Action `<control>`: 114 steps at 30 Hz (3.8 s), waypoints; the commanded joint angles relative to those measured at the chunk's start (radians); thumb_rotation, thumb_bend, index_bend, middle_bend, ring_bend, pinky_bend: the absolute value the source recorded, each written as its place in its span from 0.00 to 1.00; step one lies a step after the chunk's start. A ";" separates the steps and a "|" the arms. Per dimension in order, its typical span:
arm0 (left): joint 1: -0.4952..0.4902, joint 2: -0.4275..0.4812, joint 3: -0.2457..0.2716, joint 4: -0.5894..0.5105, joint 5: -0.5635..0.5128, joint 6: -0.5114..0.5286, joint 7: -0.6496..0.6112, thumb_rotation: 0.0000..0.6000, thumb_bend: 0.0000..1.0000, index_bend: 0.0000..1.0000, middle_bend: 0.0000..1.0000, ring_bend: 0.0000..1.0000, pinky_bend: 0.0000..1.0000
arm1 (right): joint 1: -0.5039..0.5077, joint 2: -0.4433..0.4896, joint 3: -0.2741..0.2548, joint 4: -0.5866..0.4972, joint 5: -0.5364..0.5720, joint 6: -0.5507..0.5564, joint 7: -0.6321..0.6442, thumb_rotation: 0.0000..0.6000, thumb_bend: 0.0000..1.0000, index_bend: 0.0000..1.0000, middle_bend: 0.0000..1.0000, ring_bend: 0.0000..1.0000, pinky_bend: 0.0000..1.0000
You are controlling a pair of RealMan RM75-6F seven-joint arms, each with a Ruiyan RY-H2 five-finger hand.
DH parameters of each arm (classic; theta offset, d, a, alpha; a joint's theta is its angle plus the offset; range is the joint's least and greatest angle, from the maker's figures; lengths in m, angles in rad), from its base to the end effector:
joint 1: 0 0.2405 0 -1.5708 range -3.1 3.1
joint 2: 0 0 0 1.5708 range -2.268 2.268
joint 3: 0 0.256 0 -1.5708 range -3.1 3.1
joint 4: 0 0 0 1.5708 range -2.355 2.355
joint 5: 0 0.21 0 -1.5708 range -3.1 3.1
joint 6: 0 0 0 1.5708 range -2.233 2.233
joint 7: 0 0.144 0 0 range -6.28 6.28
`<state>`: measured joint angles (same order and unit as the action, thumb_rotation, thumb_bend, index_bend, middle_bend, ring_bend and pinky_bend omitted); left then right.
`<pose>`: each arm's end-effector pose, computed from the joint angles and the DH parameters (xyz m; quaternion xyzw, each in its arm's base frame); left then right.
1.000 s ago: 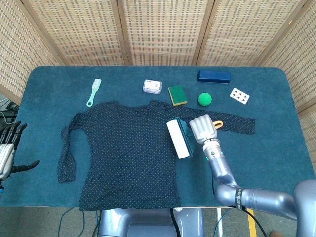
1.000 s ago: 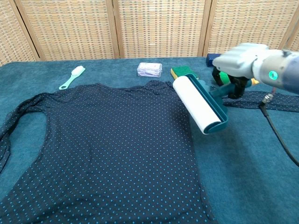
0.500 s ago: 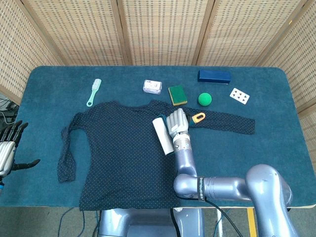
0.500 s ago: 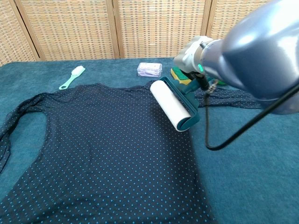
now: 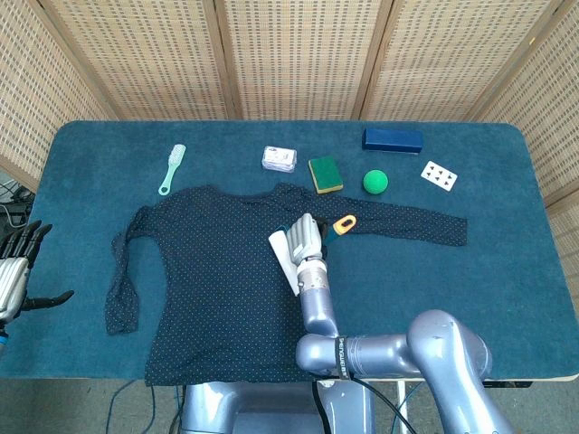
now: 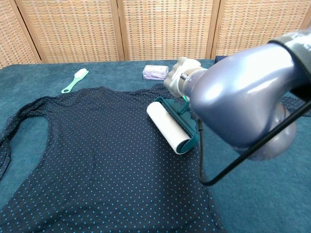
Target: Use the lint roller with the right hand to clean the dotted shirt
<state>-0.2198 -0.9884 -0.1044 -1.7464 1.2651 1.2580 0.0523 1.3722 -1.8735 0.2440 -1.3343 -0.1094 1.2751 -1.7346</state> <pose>-0.3016 0.2280 0.1766 -0.5924 -0.4398 -0.3347 0.5862 -0.0077 -0.3731 -0.0868 0.8120 -0.0673 0.0042 0.5797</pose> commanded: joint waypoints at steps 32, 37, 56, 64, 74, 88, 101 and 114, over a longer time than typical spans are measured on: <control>-0.014 -0.006 -0.001 0.012 -0.031 -0.020 0.007 1.00 0.00 0.00 0.00 0.00 0.00 | -0.002 -0.145 -0.105 -0.028 -0.231 0.027 -0.016 1.00 0.87 0.74 1.00 1.00 1.00; -0.013 -0.006 0.001 0.009 -0.027 -0.015 0.012 1.00 0.00 0.00 0.00 0.00 0.00 | -0.048 -0.097 -0.151 -0.008 -0.255 0.027 -0.001 1.00 0.87 0.74 1.00 1.00 1.00; -0.015 -0.007 0.003 0.005 -0.027 -0.014 0.017 1.00 0.00 0.00 0.00 0.00 0.00 | -0.140 -0.045 -0.166 0.090 -0.283 -0.004 -0.023 1.00 0.87 0.73 1.00 1.00 1.00; -0.013 -0.004 0.005 0.003 -0.021 -0.010 0.011 1.00 0.00 0.00 0.00 0.00 0.00 | -0.112 -0.093 -0.157 0.012 -0.325 0.029 -0.083 1.00 0.87 0.73 1.00 1.00 1.00; -0.012 -0.003 0.006 0.001 -0.016 -0.006 0.010 1.00 0.00 0.00 0.00 0.00 0.00 | -0.077 -0.170 -0.141 -0.064 -0.382 0.055 -0.137 1.00 0.87 0.73 1.00 1.00 1.00; -0.014 -0.005 0.007 0.003 -0.020 -0.010 0.016 1.00 0.00 0.00 0.00 0.00 0.00 | -0.082 -0.195 -0.150 -0.073 -0.392 0.061 -0.169 1.00 0.87 0.73 1.00 1.00 1.00; -0.018 -0.013 0.007 0.002 -0.031 -0.012 0.036 1.00 0.00 0.00 0.00 0.00 0.00 | -0.176 -0.075 -0.175 0.061 -0.368 0.063 -0.115 1.00 0.87 0.73 1.00 1.00 1.00; -0.023 -0.021 0.008 0.002 -0.038 -0.014 0.059 1.00 0.00 0.00 0.00 0.00 0.00 | -0.242 -0.045 -0.148 0.151 -0.356 0.013 -0.059 1.00 0.87 0.72 1.00 1.00 1.00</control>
<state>-0.2426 -1.0090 -0.0966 -1.7447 1.2275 1.2441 0.1113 1.1324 -1.9178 0.0936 -1.1826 -0.4626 1.2887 -1.7959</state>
